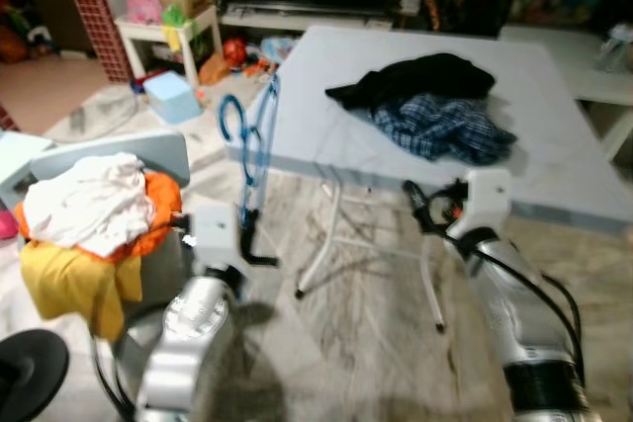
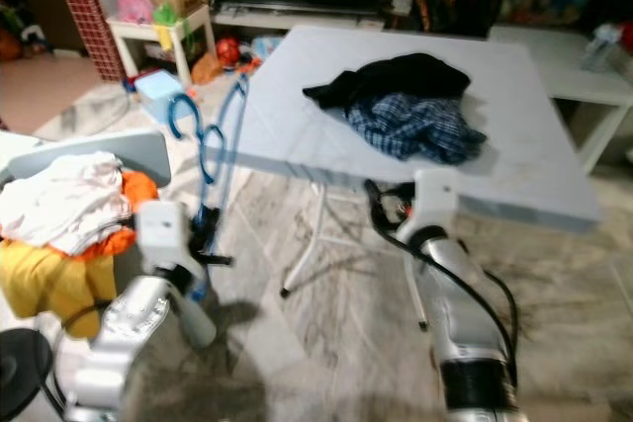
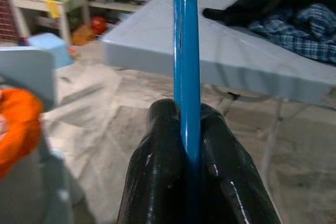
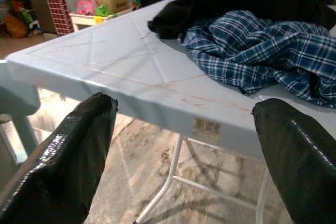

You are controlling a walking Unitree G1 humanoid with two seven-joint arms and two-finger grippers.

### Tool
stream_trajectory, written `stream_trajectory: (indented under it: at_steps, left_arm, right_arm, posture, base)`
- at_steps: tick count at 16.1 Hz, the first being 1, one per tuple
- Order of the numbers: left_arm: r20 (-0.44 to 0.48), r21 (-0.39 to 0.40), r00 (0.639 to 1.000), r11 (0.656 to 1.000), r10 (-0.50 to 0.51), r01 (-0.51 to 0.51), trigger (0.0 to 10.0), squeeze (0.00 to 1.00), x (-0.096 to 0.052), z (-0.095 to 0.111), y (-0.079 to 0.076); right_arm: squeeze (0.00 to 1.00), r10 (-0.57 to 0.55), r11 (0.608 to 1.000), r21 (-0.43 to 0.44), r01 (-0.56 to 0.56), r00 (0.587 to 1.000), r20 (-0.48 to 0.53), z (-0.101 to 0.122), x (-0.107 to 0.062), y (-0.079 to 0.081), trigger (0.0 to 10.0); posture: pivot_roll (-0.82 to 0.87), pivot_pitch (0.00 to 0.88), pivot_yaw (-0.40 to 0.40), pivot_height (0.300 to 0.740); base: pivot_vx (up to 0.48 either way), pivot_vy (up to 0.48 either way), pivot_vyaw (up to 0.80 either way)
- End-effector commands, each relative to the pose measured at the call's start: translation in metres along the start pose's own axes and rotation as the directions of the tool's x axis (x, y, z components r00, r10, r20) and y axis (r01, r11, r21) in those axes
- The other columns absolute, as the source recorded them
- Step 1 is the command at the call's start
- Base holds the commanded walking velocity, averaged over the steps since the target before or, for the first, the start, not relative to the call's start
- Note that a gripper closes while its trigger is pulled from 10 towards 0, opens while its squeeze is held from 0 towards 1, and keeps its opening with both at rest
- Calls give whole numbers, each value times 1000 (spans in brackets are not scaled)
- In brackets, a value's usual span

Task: Hang hanger

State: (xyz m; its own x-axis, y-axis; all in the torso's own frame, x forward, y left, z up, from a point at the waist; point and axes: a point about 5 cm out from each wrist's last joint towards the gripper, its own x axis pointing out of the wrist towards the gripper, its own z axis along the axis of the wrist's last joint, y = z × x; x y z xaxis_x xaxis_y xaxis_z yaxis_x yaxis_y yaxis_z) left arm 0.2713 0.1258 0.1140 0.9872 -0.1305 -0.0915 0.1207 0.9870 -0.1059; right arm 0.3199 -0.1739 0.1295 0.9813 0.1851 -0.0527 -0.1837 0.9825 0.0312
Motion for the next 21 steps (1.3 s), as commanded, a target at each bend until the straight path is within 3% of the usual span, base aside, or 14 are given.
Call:
stream_trajectory:
  at_steps: [1,4,7,9,12,14,15,16,18,19,20,21]
  left_arm:
    - [7,-7,1000,1000,-23,23,10000,0,0,1,-6]
    - [2,-5,1000,1000,-28,28,10000,0,0,0,-7]
    - [-16,18,999,999,-32,32,10000,0,1,-2,-6]
    - [-92,36,994,998,-52,55,10000,0,-2,-15,-5]
    - [-220,-46,961,985,-170,163,10000,0,-7,-31,-10]
    - [-265,-37,924,960,-276,276,10000,0,-9,-35,-12]
    - [-284,-2,876,913,-391,407,10000,0,-12,-33,-13]
    - [-301,20,836,873,-459,487,10000,0,-15,-31,-14]
    - [-348,37,768,811,-538,584,10000,0,-21,-33,-14]
    - [-424,51,667,719,-613,693,10000,0,-30,-39,-12]
    - [-436,50,649,703,-624,709,10000,0,-32,-39,-11]
    - [-465,69,602,651,-649,756,10000,0,-35,-40,-10]
  right_arm:
    - [0,-5,1000,-19,4,1000,-15,-1,0,-4,10000]
    - [0,1,1000,-18,-1,1000,-21,-1,0,-3,10000]
    - [0,-15,997,-70,12,999,-33,-1,1,-8,10000]
    - [0,26,987,-154,-35,998,-60,-2,4,-9,10000]
    - [0,91,980,-172,-104,993,-80,-4,4,-10,10000]
    - [0,87,955,-277,-109,992,-90,-4,6,-17,10000]
    - [0,115,911,-383,-150,987,-114,-2,7,-23,10000]
    - [0,171,879,-426,-216,975,-140,-1,6,-23,10000]
    - [0,250,795,-520,-312,950,-187,-1,2,-23,10000]
    - [0,346,668,-595,-446,895,-282,-4,-5,-23,10000]
    - [0,360,647,-601,-469,883,-300,-5,-6,-23,10000]
    - [0,415,577,-599,-556,831,-371,-9,-13,-23,10000]
  posture:
    - [-68,0,6,740]
    - [-69,0,5,740]
    - [-67,0,3,740]
    - [-68,0,2,740]
    - [-64,0,-5,740]
    - [-65,0,-6,740]
    - [-64,0,-4,740]
    - [-64,0,-3,740]
    - [-72,0,0,740]
    - [-76,0,2,740]
    - [-77,0,2,740]
    - [-77,0,5,740]
  base:
    - [-289,0,0]
    - [-287,0,0]
    - [0,0,0]
    - [0,0,0]
    - [0,0,0]
    - [0,0,0]
    - [0,0,0]
    - [0,0,0]
    - [0,0,0]
    - [0,0,0]
    - [0,0,0]
    - [0,0,0]
